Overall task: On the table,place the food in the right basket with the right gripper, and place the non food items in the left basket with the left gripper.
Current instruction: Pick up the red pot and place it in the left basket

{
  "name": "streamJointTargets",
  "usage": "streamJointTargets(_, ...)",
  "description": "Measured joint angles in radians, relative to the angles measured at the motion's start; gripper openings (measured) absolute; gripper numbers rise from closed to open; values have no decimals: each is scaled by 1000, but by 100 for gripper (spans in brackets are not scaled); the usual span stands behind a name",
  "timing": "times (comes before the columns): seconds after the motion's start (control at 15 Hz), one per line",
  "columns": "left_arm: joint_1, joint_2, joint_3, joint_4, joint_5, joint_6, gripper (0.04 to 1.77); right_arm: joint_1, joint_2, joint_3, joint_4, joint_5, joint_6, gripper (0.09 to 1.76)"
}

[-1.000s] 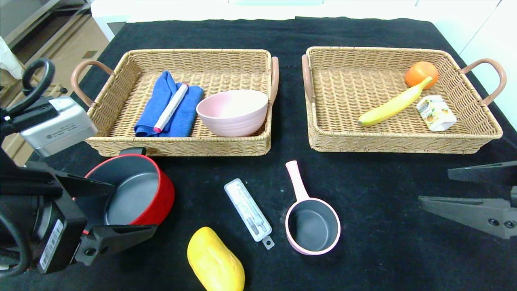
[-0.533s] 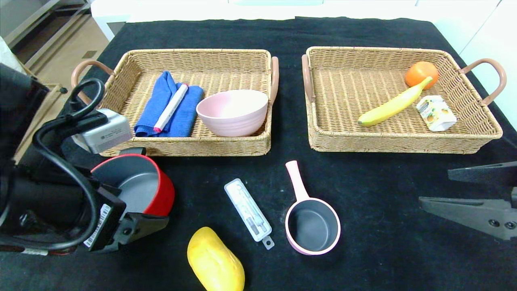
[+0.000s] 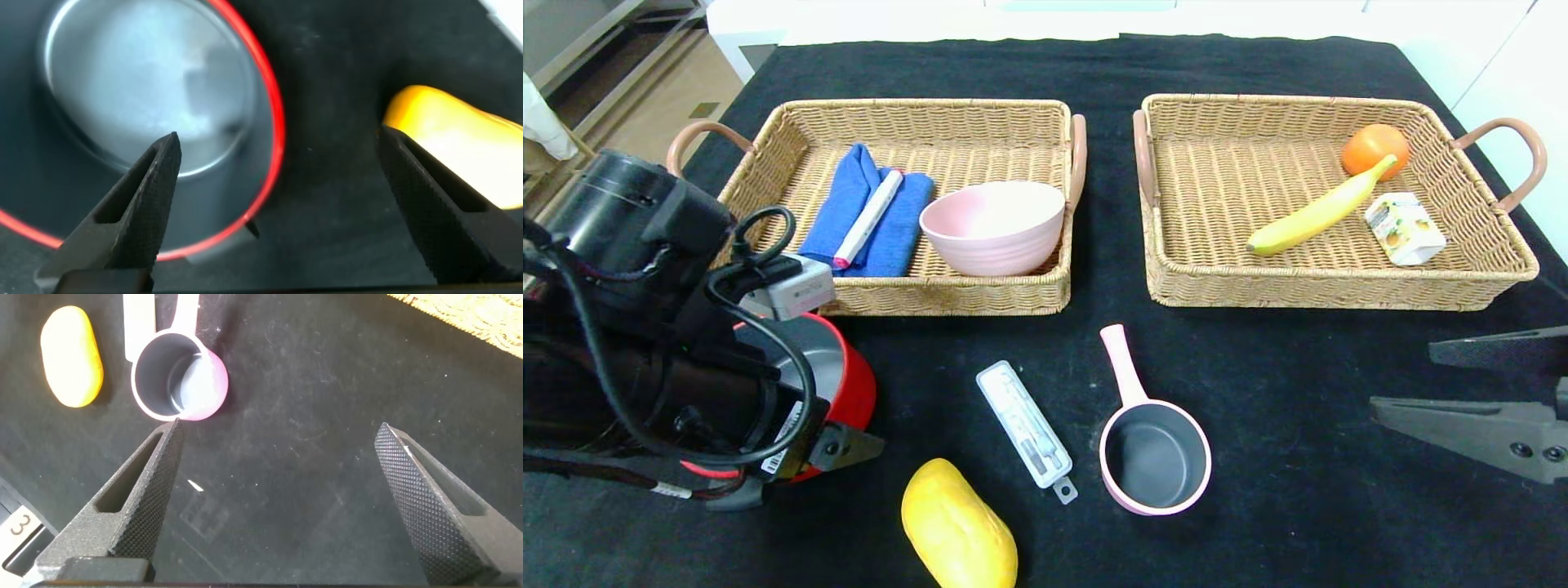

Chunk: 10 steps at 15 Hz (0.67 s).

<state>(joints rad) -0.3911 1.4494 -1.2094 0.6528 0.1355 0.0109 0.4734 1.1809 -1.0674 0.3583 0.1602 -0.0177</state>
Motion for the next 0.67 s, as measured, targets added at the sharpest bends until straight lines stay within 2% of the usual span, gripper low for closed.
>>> streamJointTargets(0.67,22,111,0,-49,3,-14,172,-6,3,-1,-1,0,-1,171)
